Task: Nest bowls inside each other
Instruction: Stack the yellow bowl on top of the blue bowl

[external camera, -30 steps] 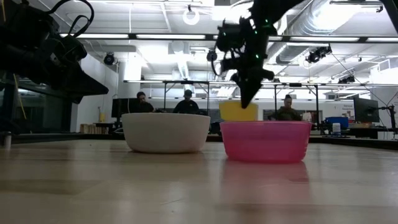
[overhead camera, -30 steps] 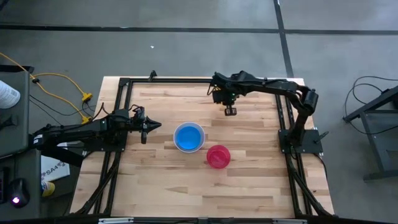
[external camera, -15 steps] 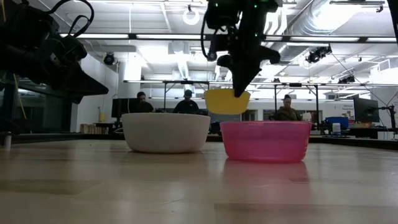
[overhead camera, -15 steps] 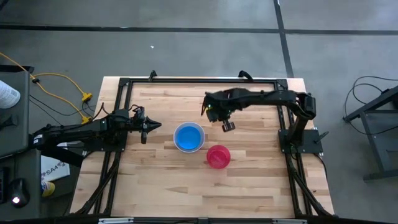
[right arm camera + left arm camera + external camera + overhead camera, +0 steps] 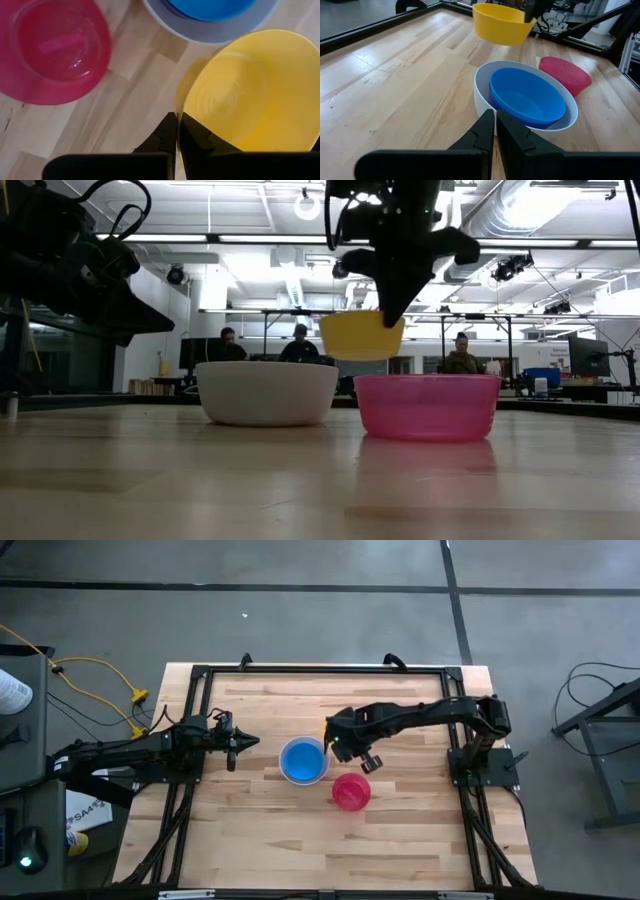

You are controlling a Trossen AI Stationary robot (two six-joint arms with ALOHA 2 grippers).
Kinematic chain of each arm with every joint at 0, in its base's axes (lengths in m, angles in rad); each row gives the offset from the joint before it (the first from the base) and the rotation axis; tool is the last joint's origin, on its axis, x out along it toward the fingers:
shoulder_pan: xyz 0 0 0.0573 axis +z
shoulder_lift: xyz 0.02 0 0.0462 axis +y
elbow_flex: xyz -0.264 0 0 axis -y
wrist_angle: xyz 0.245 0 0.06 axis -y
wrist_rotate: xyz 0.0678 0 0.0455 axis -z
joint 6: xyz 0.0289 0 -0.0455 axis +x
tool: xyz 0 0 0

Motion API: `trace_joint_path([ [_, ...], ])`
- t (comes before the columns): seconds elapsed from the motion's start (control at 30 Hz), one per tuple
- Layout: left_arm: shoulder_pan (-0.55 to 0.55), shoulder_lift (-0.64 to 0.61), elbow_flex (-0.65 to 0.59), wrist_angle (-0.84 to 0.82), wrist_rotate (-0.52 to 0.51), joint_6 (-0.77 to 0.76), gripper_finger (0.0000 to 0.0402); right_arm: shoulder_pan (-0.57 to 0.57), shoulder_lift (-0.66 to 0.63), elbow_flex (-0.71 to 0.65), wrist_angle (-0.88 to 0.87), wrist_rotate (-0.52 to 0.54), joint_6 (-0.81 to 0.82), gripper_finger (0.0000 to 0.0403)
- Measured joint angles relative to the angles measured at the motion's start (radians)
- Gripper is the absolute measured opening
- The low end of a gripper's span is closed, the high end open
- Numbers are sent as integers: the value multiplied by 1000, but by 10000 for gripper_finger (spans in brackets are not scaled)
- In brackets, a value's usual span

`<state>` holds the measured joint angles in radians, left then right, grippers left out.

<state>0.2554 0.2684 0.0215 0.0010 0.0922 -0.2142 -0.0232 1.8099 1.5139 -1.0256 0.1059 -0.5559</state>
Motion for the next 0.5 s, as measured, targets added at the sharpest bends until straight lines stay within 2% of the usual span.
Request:
trace_joint_path([
  [0.3,0,0,0,0,0,0,19,57,0,8,-3,14,-66,4],
  [0.4,0,0,0,0,0,0,19,76,15,66,-21,37,-77,4],
  [0.5,0,0,0,0,0,0,19,85,44,146,-39,1,-77,4],
])
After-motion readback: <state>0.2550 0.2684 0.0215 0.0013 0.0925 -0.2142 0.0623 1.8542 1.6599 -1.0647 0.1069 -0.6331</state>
